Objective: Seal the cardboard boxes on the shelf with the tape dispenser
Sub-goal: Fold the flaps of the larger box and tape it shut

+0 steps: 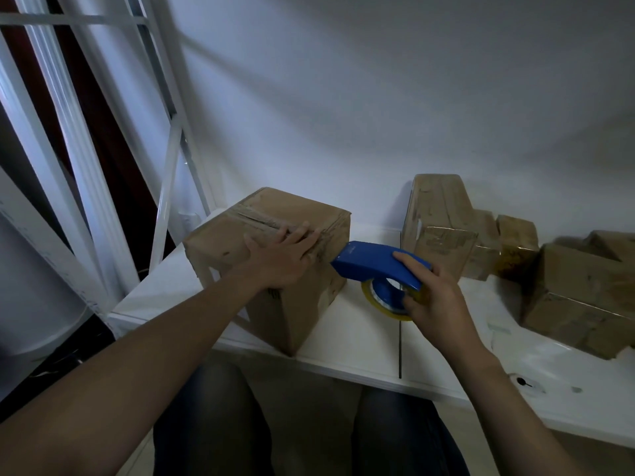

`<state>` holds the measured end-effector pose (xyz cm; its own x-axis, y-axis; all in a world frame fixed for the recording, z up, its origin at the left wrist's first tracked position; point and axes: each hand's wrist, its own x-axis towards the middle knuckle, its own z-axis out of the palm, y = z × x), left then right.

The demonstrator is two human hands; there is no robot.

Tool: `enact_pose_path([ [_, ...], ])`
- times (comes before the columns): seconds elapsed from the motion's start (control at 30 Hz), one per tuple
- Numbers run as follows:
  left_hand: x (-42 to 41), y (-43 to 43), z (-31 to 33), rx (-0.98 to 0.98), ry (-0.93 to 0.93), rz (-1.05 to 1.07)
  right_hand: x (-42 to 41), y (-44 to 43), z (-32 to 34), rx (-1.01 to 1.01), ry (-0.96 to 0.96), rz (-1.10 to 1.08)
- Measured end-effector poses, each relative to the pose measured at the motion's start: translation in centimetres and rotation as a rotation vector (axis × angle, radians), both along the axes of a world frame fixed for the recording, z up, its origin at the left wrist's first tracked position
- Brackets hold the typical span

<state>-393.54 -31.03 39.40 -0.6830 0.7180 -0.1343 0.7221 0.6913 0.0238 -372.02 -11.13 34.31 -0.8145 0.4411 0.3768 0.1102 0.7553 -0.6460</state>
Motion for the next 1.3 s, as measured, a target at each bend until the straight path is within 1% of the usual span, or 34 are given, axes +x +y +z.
enact_pose_path([
  [0.07, 0.0, 0.0, -0.1, 0.008, 0.011, 0.001, 0.6, -0.1, -0.1, -0.020, 0.013, -0.016],
  [0.23, 0.0, 0.1, -0.3, 0.008, 0.006, 0.005, 1.7, -0.3, 0.0, 0.006, 0.028, -0.022],
  [0.3, 0.1, 0.1, -0.3, 0.010, 0.007, 0.016, 2.4, -0.1, 0.0, 0.040, 0.020, -0.043],
  [0.4, -0.1, 0.2, -0.6, 0.005, 0.018, 0.014, 3.5, 0.3, -0.2, 0.028, 0.006, -0.077],
  [0.63, -0.2, 0.0, -1.0, -0.030, 0.112, -0.013, 2.4, -0.4, 0.2, 0.126, -0.133, -0.120],
  [0.73, -0.3, 0.1, -1.0, -0.005, 0.081, -0.010, 1.0, -1.2, 1.1, 0.123, -0.196, -0.113],
  [0.87, -0.4, 0.1, -1.2, 0.005, 0.057, -0.006, -0.9, -1.9, 2.5, 0.109, -0.231, -0.065],
  [1.03, -0.2, 0.1, -1.0, 0.024, 0.023, 0.000, -2.3, -1.6, 3.5, 0.079, -0.297, -0.076],
  [1.3, 0.0, 0.4, -1.0, 0.008, 0.045, 0.004, -3.3, -1.1, 4.7, 0.109, -0.351, -0.081],
])
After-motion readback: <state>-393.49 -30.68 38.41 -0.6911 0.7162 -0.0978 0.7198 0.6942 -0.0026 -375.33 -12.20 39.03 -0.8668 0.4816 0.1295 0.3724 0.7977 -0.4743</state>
